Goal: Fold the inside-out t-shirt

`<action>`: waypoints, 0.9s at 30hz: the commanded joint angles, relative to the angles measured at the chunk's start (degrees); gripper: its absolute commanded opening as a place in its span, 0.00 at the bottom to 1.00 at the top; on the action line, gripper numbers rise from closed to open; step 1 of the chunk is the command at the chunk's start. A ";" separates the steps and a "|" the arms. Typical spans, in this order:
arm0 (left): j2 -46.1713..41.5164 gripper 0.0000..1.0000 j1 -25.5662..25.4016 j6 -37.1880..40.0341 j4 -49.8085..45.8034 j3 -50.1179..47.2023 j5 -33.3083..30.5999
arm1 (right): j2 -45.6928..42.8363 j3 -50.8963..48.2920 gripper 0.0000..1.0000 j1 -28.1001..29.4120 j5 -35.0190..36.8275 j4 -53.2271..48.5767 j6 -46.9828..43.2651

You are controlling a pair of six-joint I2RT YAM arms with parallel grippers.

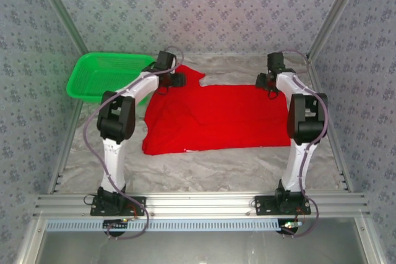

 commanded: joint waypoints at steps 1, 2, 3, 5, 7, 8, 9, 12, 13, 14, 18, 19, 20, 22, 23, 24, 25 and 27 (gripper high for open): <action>3.62 0.63 0.08 1.64 -8.34 6.21 2.18 | 3.63 4.43 0.57 -0.35 0.10 -8.70 -0.32; 4.43 0.63 0.03 1.63 -8.87 7.00 2.32 | 4.40 4.58 0.56 -0.57 0.04 -9.99 -0.01; 5.10 0.63 -0.06 1.63 -9.14 7.32 2.29 | 4.73 4.53 0.56 -0.78 -0.29 -10.94 0.20; 6.02 0.63 -0.14 1.63 -10.09 7.77 2.48 | 4.97 3.80 0.55 -1.25 -1.37 -12.28 0.30; 6.07 0.63 -0.27 1.72 -10.65 6.75 2.79 | 4.75 2.71 0.55 -1.45 -1.77 -13.53 0.30; 5.72 0.63 -0.40 1.80 -10.52 5.38 2.83 | 4.53 2.07 0.55 -1.45 -1.81 -14.22 0.27; 5.26 0.63 -0.56 1.73 -10.17 3.81 2.92 | 4.28 1.36 0.55 -1.45 -1.75 -14.84 0.15; 2.61 0.63 -0.92 0.64 -8.01 -2.94 3.99 | 2.63 -2.28 0.54 -1.54 -1.75 -15.55 -0.14; 1.29 0.63 -1.23 0.32 -7.01 -5.81 4.16 | 1.78 -3.85 0.54 -1.52 -1.79 -15.55 -0.14; -0.28 0.63 -1.56 0.12 -5.88 -8.73 4.09 | 0.83 -5.42 0.54 -1.50 -1.55 -15.63 -0.22; -5.75 0.63 -2.72 -0.53 -2.82 -18.61 3.81 | -3.29 -10.39 0.54 -1.71 -0.85 -15.28 -1.00; -7.25 0.63 -2.88 -0.95 -2.12 -20.60 3.69 | -4.26 -11.09 0.54 -1.79 -0.81 -15.11 -1.24; -8.58 0.63 -2.96 -1.33 -1.70 -22.06 4.11 | -5.29 -11.47 0.54 -1.79 -0.83 -14.90 -1.41; -10.64 0.63 -3.01 -1.47 -0.71 -23.14 4.44 | -7.01 -11.16 0.54 -1.75 -1.08 -13.81 -1.65; -11.24 0.64 -2.95 -1.24 -0.25 -22.54 3.68 | -7.70 -10.87 0.54 -1.77 -1.04 -12.58 -1.70; -11.30 0.64 -2.88 -0.91 -0.20 -21.57 2.88 | -8.20 -10.40 0.55 -1.80 -1.01 -11.25 -1.72; -10.69 0.64 -2.71 -0.43 -0.31 -19.44 2.19 | -8.29 -9.60 0.55 -1.89 -0.83 -10.40 -1.64; -8.71 0.65 -2.04 0.02 -0.94 -14.47 1.24 | -7.68 -7.45 0.55 -2.03 -0.15 -9.32 -1.62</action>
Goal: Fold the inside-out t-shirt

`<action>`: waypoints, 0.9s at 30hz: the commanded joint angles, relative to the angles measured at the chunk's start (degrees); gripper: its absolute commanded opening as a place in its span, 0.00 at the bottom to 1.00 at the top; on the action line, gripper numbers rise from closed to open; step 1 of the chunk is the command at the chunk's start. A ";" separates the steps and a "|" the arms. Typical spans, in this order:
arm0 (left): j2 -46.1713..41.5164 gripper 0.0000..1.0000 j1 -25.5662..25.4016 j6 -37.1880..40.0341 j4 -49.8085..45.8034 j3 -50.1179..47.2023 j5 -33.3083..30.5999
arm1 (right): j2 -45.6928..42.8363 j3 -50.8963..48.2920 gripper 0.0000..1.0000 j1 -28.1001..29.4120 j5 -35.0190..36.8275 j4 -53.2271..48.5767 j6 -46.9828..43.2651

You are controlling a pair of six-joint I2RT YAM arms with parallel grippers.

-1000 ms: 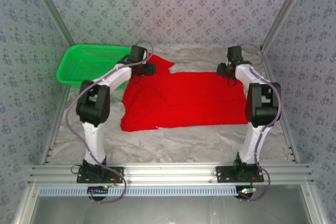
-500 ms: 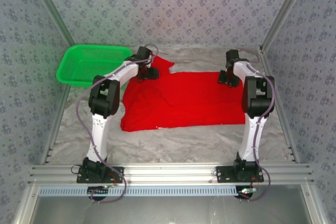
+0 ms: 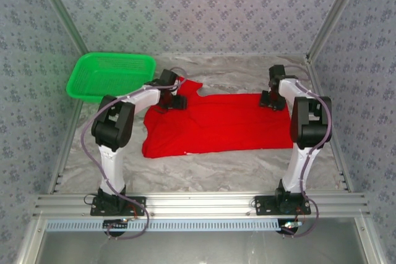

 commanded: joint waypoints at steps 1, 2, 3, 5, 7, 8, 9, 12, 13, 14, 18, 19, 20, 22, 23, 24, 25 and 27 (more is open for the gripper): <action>2.23 0.65 1.46 0.44 -1.22 8.77 -1.69 | -1.00 3.97 0.55 -0.80 1.27 1.90 -0.75; 3.72 0.65 1.84 0.82 -1.81 11.86 -1.84 | -0.31 5.41 0.55 -0.93 1.60 1.79 -0.84; 5.18 0.65 2.19 0.87 -2.39 14.27 -2.40 | 0.10 6.25 0.55 -1.01 1.92 1.64 -0.91; 8.61 0.66 3.13 1.21 -3.69 20.01 -3.45 | 0.63 7.40 0.55 -1.24 2.82 1.90 -1.10; 12.63 0.66 3.78 1.71 -5.59 25.74 -4.29 | 1.01 8.19 0.56 -1.67 3.59 1.90 -1.11; 15.24 0.66 4.15 2.17 -7.47 29.94 -4.75 | 1.47 8.86 0.56 -1.96 3.82 1.90 -1.02; 17.41 0.67 4.33 2.55 -9.32 33.43 -5.39 | 1.86 9.51 0.56 -2.21 3.99 1.90 -0.94; 24.09 0.66 4.72 3.82 -13.97 43.69 -6.93 | 3.25 11.35 0.56 -2.86 4.24 1.61 -0.63; 26.37 0.66 4.80 4.26 -15.69 47.39 -7.63 | 3.77 11.84 0.56 -2.91 4.30 1.55 -0.50; 28.83 0.66 4.85 4.90 -18.16 51.65 -8.15 | 4.15 12.35 0.56 -2.98 4.12 1.42 -0.49; 38.19 0.65 4.94 6.13 -25.87 68.46 -10.28 | 5.14 13.44 0.56 -2.99 3.77 1.12 -0.40; 40.27 0.65 5.06 6.16 -27.38 72.21 -10.40 | 5.15 13.37 0.56 -3.03 3.74 1.28 -0.40; 41.74 0.65 5.22 6.09 -27.92 74.48 -10.42 | 5.20 13.34 0.55 -2.98 3.73 1.29 -0.48; 42.49 0.63 5.71 5.89 -27.25 74.85 -10.36 | 5.33 13.46 0.56 -3.04 3.91 1.13 -0.66; 42.53 0.62 6.06 5.38 -26.46 74.15 -9.89 | 5.33 13.30 0.56 -3.04 3.96 1.19 -0.82; 42.58 0.62 6.41 5.11 -25.83 73.57 -8.98 | 5.33 13.17 0.56 -3.03 3.99 1.29 -0.76; 42.69 0.60 6.71 4.61 -25.43 73.35 -8.13 | 5.34 13.12 0.56 -3.09 3.96 1.33 -0.83; 42.99 0.57 7.27 4.08 -25.40 73.58 -5.93 | 5.49 13.27 0.56 -3.00 3.87 1.28 -0.93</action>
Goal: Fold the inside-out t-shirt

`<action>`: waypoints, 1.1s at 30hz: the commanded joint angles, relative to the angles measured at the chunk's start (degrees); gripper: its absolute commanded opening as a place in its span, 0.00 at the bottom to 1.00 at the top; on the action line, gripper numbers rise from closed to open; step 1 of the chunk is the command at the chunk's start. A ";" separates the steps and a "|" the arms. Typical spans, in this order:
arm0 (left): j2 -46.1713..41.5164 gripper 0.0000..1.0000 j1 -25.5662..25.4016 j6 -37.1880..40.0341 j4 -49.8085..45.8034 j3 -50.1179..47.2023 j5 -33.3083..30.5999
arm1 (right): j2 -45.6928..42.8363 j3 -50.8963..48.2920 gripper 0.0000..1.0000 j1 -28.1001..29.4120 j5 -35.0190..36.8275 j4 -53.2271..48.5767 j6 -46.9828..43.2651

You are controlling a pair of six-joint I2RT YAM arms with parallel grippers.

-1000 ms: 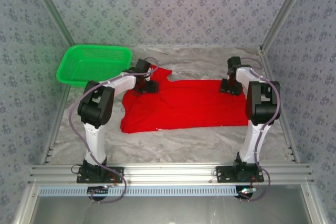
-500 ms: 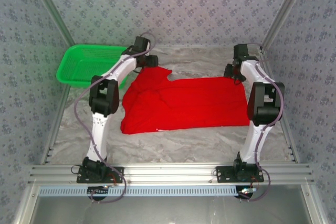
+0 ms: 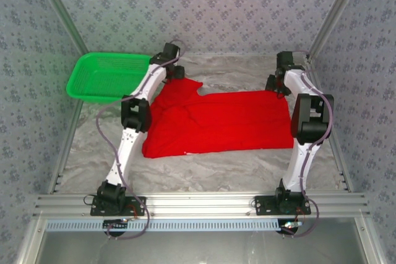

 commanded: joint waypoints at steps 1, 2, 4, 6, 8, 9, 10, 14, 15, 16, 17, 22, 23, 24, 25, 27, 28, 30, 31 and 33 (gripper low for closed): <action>0.92 0.55 1.52 -0.87 -2.46 1.56 2.71 | 1.16 1.75 0.56 -0.21 0.76 -1.13 -0.52; 0.92 0.52 1.52 -0.83 -2.49 1.56 3.35 | 1.19 1.88 0.56 -0.19 0.73 -1.16 -0.52; 0.91 0.50 1.52 -0.72 -2.83 1.69 4.34 | 1.18 2.23 0.56 -0.31 0.88 -1.42 -0.59; 0.94 0.45 1.60 -0.81 -3.05 1.75 5.42 | 1.65 3.27 0.56 -0.41 1.07 -2.05 -0.52; 1.08 0.39 1.91 -1.09 -3.16 1.85 6.95 | 2.35 4.45 0.56 -0.52 1.42 -2.84 -0.44; 1.21 0.35 2.11 -1.46 -3.24 1.82 7.72 | 2.78 5.12 0.56 -0.53 1.94 -3.35 -0.35; 1.33 0.32 2.28 -1.86 -3.26 1.82 8.45 | 3.21 5.49 0.55 -0.63 2.50 -3.50 -0.34; 1.74 0.19 3.04 -2.63 -2.84 2.18 10.11 | 6.12 7.94 0.55 -1.20 3.70 -4.41 -0.25; 1.72 0.16 3.19 -2.63 -2.74 2.18 10.35 | 7.06 8.89 0.55 -1.28 3.94 -4.76 -0.25; 1.72 0.14 3.27 -2.54 -2.52 2.20 10.53 | 7.97 9.66 0.55 -1.41 4.17 -4.91 -0.21; 1.73 0.12 3.28 -2.60 -2.46 2.18 10.64 | 8.93 10.59 0.55 -1.45 4.17 -5.13 -0.34; 1.91 0.00 3.36 -2.72 -1.75 2.17 11.61 | 13.13 14.60 0.54 -1.47 3.23 -5.77 -0.67; 1.90 0.00 3.41 -2.72 -1.73 2.18 11.46 | 14.05 15.67 0.54 -1.39 3.23 -6.23 -0.90; 1.80 0.00 3.36 -2.72 -1.79 2.18 11.40 | 14.87 16.64 0.53 -1.32 3.23 -6.89 -1.11; 1.76 0.00 3.36 -2.72 -1.75 2.18 11.46 | 15.40 17.32 0.52 -1.18 3.33 -7.51 -1.36; 1.57 0.00 3.45 -2.80 -1.75 2.26 11.64 | 16.24 18.44 0.50 -0.93 3.34 -8.64 -1.98; 1.55 0.00 3.45 -2.80 -1.75 2.26 11.70 | 16.55 18.80 0.49 -0.84 3.53 -9.16 -2.23; 1.24 0.00 3.45 -2.72 -1.71 2.26 11.75 | 17.21 19.54 0.46 -0.88 3.62 -10.34 -2.79; 1.21 0.00 3.45 -2.71 -1.75 2.27 11.64 | 17.41 19.81 0.46 -0.94 3.68 -10.75 -3.00; 1.08 0.00 3.45 -2.63 -1.71 2.31 11.66 | 17.76 20.01 0.41 -1.10 4.05 -11.33 -3.53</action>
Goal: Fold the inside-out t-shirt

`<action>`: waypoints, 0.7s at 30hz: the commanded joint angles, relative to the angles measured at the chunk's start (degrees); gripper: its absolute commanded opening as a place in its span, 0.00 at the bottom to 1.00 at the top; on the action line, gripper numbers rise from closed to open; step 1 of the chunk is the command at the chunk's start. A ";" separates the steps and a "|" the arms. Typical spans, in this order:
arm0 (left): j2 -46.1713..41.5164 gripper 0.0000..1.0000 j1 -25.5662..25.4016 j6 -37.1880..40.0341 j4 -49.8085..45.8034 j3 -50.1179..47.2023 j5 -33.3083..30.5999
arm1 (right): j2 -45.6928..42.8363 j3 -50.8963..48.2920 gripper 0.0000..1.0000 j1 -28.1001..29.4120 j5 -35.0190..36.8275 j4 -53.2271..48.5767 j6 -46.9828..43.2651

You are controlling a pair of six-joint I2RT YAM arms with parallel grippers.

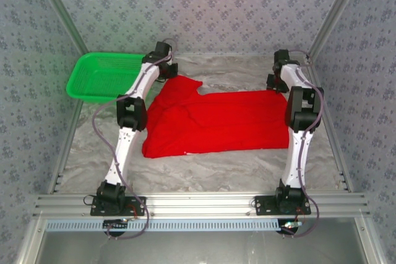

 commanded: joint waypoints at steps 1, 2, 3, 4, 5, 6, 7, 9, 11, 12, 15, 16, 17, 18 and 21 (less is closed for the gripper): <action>0.73 0.00 0.41 -0.07 -1.01 1.68 1.08 | 1.76 2.22 0.39 -0.25 1.81 -3.61 -1.70; 0.73 0.00 0.43 -0.03 -1.09 1.67 1.11 | 1.94 2.30 0.37 -0.38 2.13 -3.64 -1.73; 0.69 0.00 0.41 -0.03 -1.03 1.67 1.10 | 2.04 2.35 0.35 -0.62 2.32 -3.57 -1.92; 0.70 0.00 0.41 0.04 -1.01 1.67 1.23 | 2.29 2.51 0.33 -0.75 2.45 -3.54 -1.98; 0.67 0.00 0.42 0.06 -1.00 1.67 1.20 | 2.41 2.63 0.31 -1.00 2.41 -3.49 -1.97; 0.64 0.00 0.41 0.16 -1.01 1.68 1.18 | 2.71 3.07 0.28 -1.10 2.13 -3.36 -2.03; 0.60 0.00 0.41 0.15 -0.97 1.70 1.19 | 3.15 3.63 0.25 -1.35 1.94 -3.39 -2.11; 0.47 0.00 0.50 0.26 -1.00 1.69 1.11 | 4.06 5.07 0.19 -1.46 2.08 -4.13 -2.62; 0.29 0.00 0.50 0.24 -0.92 1.74 1.10 | 4.71 6.07 0.15 -1.55 2.37 -4.54 -2.94; 0.15 0.00 0.51 0.31 -0.77 1.76 1.10 | 4.89 6.42 0.13 -1.57 2.45 -4.46 -3.16; -0.11 0.00 0.49 0.65 -0.42 1.76 1.18 | 4.97 7.05 0.12 -1.74 2.85 -3.87 -3.30; -0.15 0.00 0.50 0.83 -0.32 1.76 1.27 | 5.02 7.26 0.12 -1.89 2.97 -3.53 -3.24; -0.23 0.00 0.50 0.93 -0.22 1.76 1.33 | 5.05 7.34 0.13 -1.98 3.07 -3.08 -3.09; -0.32 0.00 0.50 1.02 0.00 1.76 1.37 | 5.22 7.58 0.14 -2.31 2.99 -2.86 -2.75; -0.61 0.00 0.50 1.45 0.39 1.85 1.73 | 6.06 8.73 0.16 -2.94 2.83 -2.54 -1.42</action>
